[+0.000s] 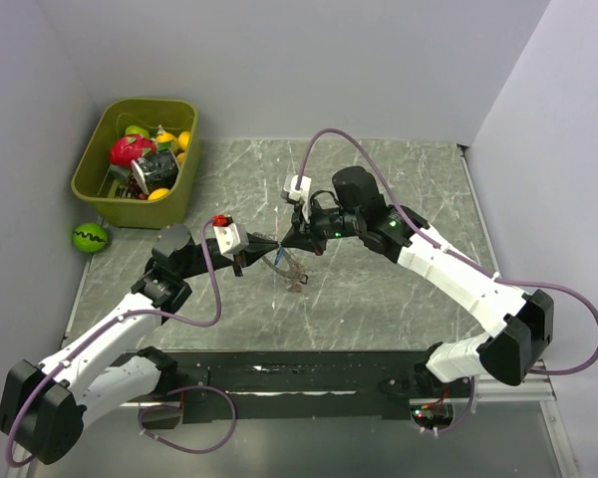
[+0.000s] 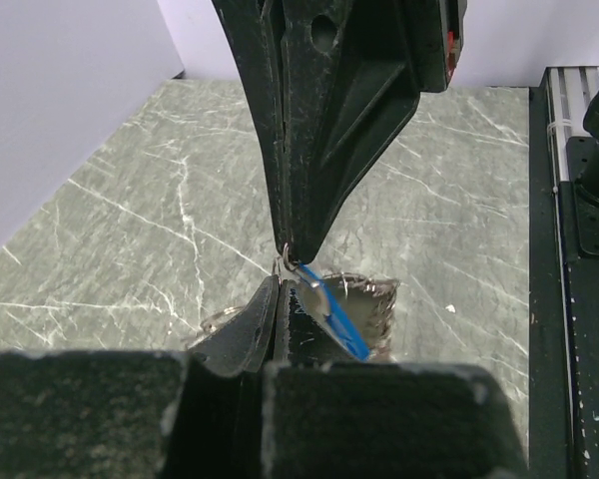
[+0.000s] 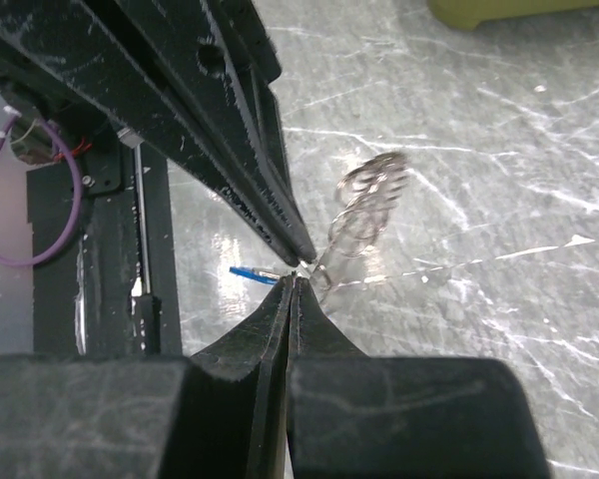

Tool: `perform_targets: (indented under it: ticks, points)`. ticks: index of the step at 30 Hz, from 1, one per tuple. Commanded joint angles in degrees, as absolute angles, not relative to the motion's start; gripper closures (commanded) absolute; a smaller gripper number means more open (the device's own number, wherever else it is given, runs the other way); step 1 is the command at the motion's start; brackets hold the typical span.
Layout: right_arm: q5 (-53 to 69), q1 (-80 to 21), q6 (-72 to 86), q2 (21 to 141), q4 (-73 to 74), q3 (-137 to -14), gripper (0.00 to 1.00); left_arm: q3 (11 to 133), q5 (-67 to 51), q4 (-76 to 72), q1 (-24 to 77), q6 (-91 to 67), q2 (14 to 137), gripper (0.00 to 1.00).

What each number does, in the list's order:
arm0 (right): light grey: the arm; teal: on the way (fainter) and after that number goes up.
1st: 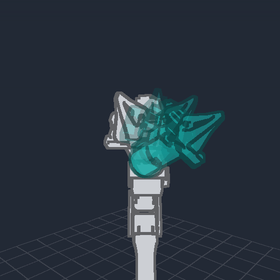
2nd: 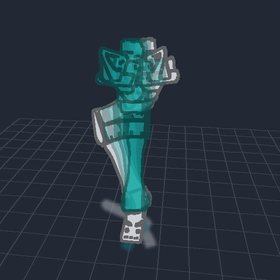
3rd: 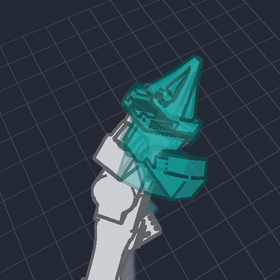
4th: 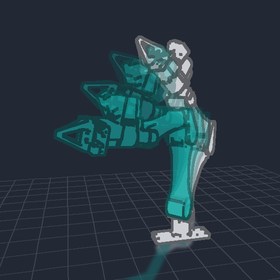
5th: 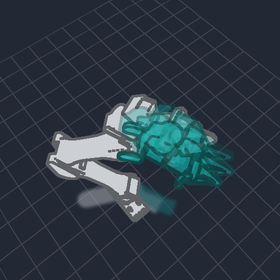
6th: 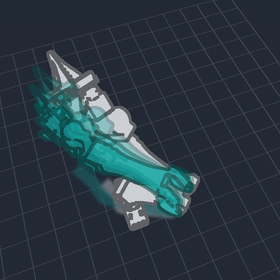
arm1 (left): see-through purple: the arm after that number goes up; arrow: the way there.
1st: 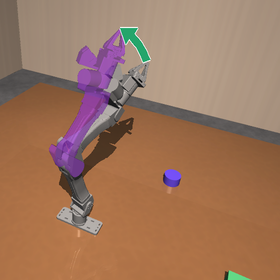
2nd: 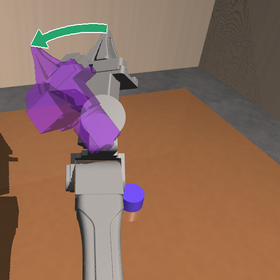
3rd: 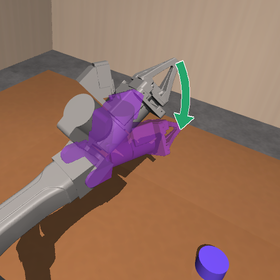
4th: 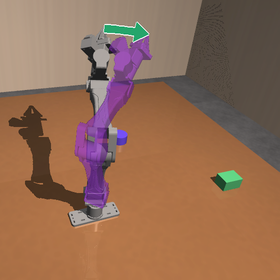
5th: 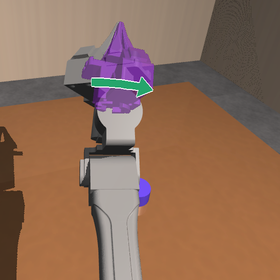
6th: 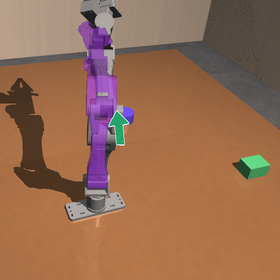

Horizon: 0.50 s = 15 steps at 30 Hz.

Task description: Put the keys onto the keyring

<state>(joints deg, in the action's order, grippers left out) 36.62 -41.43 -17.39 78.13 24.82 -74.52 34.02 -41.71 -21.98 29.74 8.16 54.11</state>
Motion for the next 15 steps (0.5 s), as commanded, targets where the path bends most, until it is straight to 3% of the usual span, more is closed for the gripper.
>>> perform_targets:
  ticks: [1, 15]
  points:
    - [34.89, -41.57, -17.23, 76.29, 21.62, -75.14, 1.00, 36.56, -43.33, -26.01, 30.32, 9.14, 52.21, 0.99]
    - [33.84, -40.52, -16.70, 77.26, 20.66, -73.57, 1.00, 35.68, -43.77, -25.75, 30.32, 9.84, 50.01, 0.99]
